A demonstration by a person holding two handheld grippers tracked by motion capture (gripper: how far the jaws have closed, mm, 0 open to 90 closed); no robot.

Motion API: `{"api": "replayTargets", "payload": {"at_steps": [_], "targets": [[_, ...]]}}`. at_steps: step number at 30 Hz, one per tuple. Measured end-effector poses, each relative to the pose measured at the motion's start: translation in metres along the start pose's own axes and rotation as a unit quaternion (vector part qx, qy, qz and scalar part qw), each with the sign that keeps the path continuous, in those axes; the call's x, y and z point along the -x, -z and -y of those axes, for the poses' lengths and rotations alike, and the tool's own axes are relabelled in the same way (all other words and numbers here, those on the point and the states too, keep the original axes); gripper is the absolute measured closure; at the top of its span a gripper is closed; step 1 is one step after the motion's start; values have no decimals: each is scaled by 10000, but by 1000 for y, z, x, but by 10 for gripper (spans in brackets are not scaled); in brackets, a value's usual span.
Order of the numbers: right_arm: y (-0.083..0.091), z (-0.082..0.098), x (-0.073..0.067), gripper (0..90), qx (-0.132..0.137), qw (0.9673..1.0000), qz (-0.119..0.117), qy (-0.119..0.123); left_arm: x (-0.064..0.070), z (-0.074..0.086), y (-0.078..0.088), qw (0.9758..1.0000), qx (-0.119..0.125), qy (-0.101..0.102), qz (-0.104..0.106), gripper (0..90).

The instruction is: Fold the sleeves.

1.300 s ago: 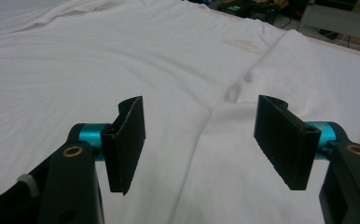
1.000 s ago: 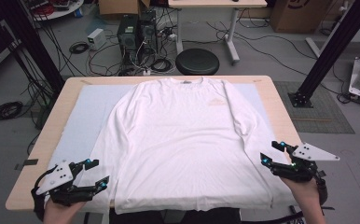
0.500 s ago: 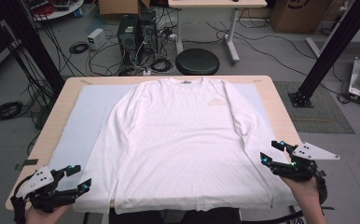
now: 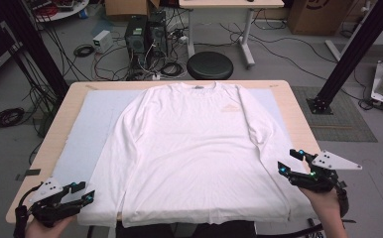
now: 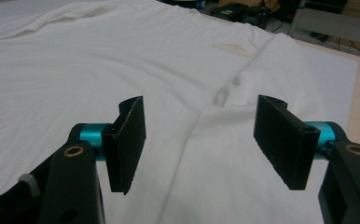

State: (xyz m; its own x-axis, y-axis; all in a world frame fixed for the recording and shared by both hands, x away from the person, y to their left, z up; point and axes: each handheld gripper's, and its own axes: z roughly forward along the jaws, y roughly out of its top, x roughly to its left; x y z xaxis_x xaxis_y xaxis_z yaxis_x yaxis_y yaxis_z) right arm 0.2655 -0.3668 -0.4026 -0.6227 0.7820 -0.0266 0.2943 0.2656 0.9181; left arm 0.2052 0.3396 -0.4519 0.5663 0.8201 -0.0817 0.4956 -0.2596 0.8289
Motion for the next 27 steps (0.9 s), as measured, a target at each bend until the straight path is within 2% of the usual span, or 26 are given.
{"api": "replayTargets", "payload": {"at_steps": [8,14,18,24,27], "targets": [[0,1,1,344,1,10000,16,-21,0,2,-4,9996,-242,44,-152,481],[0,1,1,346,-10,10000,6,-18,2,2,-4,9994,-255,33,-243,493],[0,1,2,347,-6,10000,11,-6,6,1,-4,9991,-289,-74,-298,543],[-1,1,1,347,-1,10000,-5,-15,10,1,-5,9990,-292,-100,-311,625],[-1,1,1,347,1,10000,7,7,11,1,-6,9992,-255,-103,-277,694]]}}
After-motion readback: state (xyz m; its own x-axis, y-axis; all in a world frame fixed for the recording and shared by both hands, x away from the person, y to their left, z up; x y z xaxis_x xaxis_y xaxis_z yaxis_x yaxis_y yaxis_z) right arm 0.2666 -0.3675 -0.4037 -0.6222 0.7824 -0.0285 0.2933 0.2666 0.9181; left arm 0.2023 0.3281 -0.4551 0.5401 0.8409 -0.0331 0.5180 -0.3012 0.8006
